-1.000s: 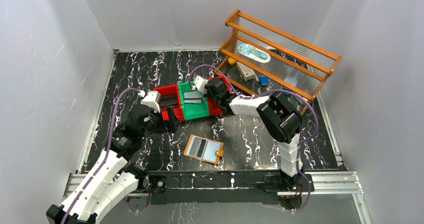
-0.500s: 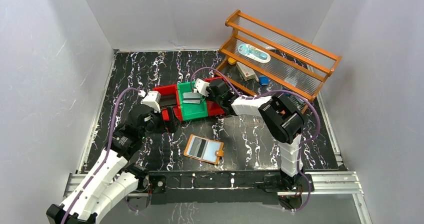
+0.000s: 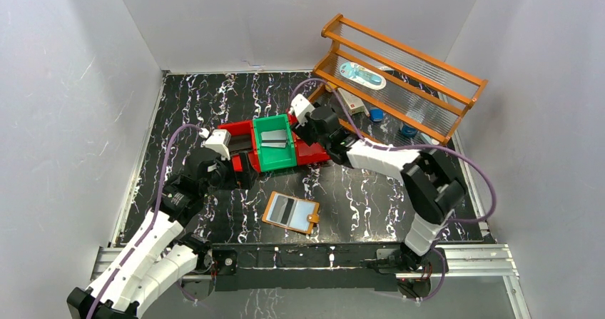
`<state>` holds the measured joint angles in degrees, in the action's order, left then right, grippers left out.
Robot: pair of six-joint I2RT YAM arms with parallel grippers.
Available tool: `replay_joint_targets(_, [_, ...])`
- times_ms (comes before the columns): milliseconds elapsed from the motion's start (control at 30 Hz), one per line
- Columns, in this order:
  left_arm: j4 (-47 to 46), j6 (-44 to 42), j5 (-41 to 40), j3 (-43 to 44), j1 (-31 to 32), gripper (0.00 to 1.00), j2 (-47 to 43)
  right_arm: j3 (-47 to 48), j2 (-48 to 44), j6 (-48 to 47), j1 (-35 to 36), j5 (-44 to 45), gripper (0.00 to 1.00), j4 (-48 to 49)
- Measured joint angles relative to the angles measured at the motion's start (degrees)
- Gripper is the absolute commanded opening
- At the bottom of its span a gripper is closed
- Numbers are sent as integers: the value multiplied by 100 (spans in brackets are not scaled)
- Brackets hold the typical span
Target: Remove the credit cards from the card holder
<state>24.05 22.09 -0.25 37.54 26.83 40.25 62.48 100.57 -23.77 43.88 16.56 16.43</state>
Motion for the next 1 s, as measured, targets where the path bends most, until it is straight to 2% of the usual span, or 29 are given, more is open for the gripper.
replay_joint_targets(67, [0, 0, 0, 0, 0, 98, 11, -81, -306, 549, 0, -17, 82, -52])
replay_joint_targets(200, [0, 2, 2, 0, 0, 98, 26, -103, -929, 2323, 0, -37, 88, -660])
replay_joint_targets(300, [0, 4, 4, 0, 0, 98, 79, -151, -1231, 3585, -7, -509, 92, -1102])
replay_joint_targets(333, [0, 4, 4, 0, 0, 98, 107, -352, -1322, 4166, -24, -949, 91, -1064])
replay_joint_targets(367, [0, 7, 4, 0, 0, 98, 136, -413, -1408, 4280, -26, -1045, 90, -1075])
replay_joint_targets(467, [9, 15, 9, 0, 0, 98, 234, -1300, -1729, 5547, -24, -1827, 82, -627])
replay_joint_targets(600, [46, 24, 2, 0, 0, 98, 358, -2258, -1812, 6966, 160, -2227, 75, -256])
replay_joint_targets(767, [46, 22, 2, 0, 0, 98, 544, -2601, -1823, 8019, 957, -1917, 64, -118])
replay_joint_targets(867, [48, 17, 4, 2, 0, 98, 732, -2601, -1919, 8393, 1585, -1373, 61, -118])
replay_joint_targets(1000, [98, 2, 37, 2, -2, 93, 988, -2603, -1958, 8835, 2216, -739, 58, -92])
